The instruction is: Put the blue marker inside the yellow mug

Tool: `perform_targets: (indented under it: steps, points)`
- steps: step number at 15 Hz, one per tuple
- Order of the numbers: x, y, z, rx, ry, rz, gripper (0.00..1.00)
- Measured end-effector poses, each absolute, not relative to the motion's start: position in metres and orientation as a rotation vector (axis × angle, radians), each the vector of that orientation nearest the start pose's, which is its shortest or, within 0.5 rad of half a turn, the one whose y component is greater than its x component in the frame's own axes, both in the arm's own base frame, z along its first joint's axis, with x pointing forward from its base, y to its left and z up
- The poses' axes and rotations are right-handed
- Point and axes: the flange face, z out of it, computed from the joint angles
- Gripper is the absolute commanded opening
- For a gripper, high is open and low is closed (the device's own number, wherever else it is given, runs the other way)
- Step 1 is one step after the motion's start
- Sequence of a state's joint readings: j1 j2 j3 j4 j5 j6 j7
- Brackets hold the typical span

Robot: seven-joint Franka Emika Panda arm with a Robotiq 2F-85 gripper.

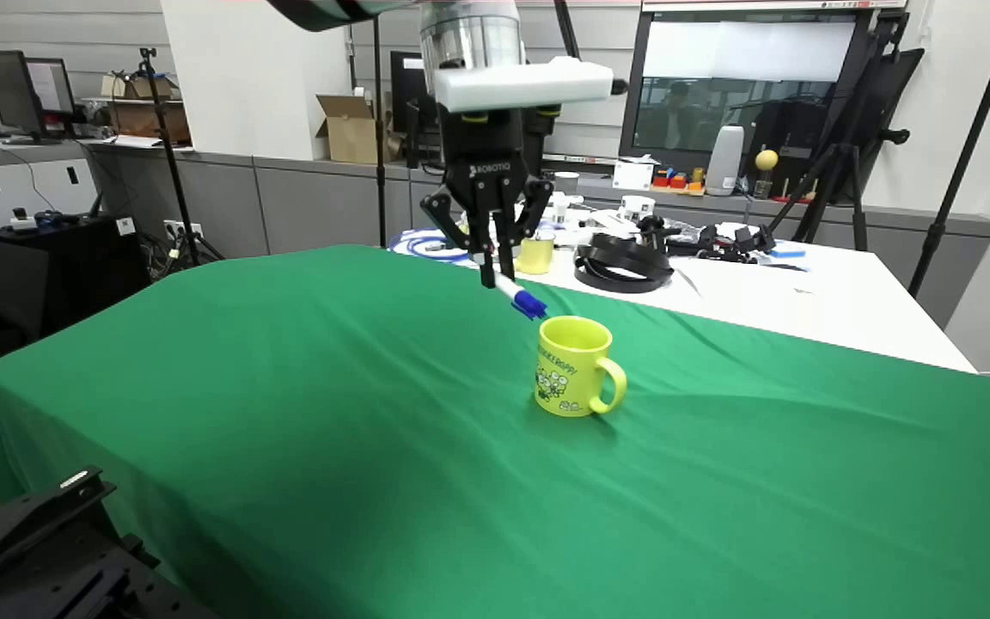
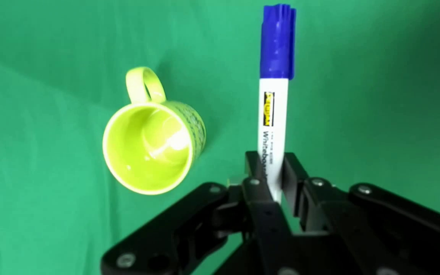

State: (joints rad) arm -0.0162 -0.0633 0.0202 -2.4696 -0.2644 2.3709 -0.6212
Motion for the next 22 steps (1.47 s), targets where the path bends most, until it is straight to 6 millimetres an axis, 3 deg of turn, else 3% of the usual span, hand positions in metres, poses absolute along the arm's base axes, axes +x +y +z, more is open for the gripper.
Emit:
perform_targets:
  steps: [6,9,17,22]
  points:
    - [0.471,-0.051,0.341,-3.17,-1.09,0.6,0.04]
    - [0.483,-0.065,0.343,-3.208,-1.06,0.853,0.04]
    - [0.542,-0.077,0.313,-3.107,-1.021,1.587,0.04]
    - [0.585,-0.058,0.276,-3.047,-1.086,1.799,0.04]
